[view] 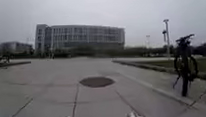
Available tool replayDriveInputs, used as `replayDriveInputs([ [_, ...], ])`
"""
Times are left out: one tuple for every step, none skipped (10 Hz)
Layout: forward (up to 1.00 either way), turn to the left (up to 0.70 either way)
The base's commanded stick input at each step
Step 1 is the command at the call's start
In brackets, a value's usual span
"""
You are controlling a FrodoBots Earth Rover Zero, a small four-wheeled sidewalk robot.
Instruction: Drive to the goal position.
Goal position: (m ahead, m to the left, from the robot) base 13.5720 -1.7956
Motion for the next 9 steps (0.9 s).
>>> replayDriveInputs([
  [1.0,0.02],
  [1.0,0.02],
  [1.0,0.02],
  [1.0,0.02],
  [1.0,0.02],
  [1.0,0.02],
  [1.0,0.02],
  [1.0,0.02],
  [1.0,0.02],
])
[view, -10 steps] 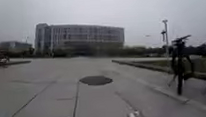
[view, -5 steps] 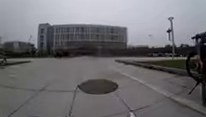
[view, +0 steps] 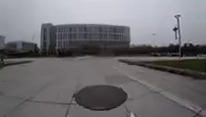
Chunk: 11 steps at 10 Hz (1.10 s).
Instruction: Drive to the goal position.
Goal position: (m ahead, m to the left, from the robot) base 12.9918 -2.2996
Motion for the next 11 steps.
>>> replayDriveInputs([
  [1.0,0.02],
  [1.0,0.02],
  [1.0,0.02],
  [1.0,0.02],
  [1.0,0.02],
  [1.0,-0.38],
  [1.0,-0.38],
  [1.0,-0.38],
  [1.0,-0.38],
  [1.0,-0.38],
  [1.0,-0.38],
])
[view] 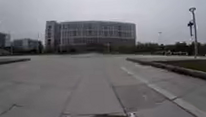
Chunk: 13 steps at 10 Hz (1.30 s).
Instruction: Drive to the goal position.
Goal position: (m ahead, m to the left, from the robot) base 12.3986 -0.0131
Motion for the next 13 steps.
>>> replayDriveInputs([
  [1.0,-0.38],
  [1.0,-0.38],
  [1.0,0.02],
  [1.0,0.02],
  [1.0,0.02],
  [1.0,0.02],
  [1.0,0.02],
  [1.0,0.02],
  [1.0,0.02],
  [1.0,0.02],
  [1.0,0.02],
  [1.0,0.02],
  [1.0,0.02],
])
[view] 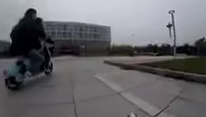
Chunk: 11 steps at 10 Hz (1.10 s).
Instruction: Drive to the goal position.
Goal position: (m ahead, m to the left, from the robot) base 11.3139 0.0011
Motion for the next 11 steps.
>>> replayDriveInputs([
  [1.0,0.02],
  [1.0,0.02],
  [1.0,0.02],
  [1.0,0.02],
  [1.0,0.02],
  [1.0,0.02],
  [1.0,0.02],
  [1.0,0.02],
  [1.0,0.02],
  [1.0,0.02],
  [1.0,0.02],
])
